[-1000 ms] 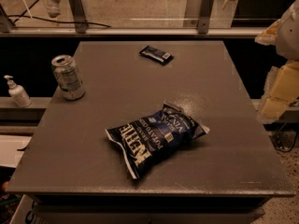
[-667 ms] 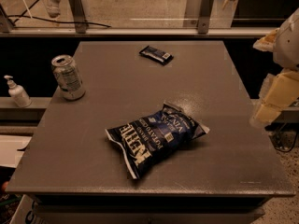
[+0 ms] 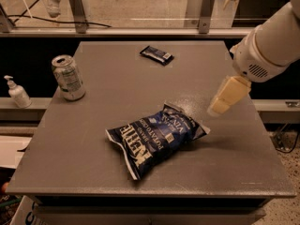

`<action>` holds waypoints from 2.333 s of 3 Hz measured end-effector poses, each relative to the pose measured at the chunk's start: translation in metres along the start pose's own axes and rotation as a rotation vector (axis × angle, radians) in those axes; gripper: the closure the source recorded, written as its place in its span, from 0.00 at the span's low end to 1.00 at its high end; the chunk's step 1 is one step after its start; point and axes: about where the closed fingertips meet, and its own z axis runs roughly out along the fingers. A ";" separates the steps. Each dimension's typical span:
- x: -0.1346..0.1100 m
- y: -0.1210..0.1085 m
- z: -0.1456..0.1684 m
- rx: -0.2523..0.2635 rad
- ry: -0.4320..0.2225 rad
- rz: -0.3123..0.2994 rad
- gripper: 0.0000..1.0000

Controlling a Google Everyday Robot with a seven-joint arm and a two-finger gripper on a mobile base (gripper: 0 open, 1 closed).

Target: Move rxbar blueberry near 7up can

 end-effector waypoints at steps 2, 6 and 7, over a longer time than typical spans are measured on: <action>-0.051 -0.050 0.079 -0.020 -0.070 0.225 0.00; -0.108 -0.081 0.139 -0.098 -0.348 0.416 0.00; -0.132 -0.098 0.163 -0.080 -0.432 0.449 0.00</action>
Offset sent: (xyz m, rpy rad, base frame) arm 0.1535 0.0721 -0.0452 0.3371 0.1005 -0.2797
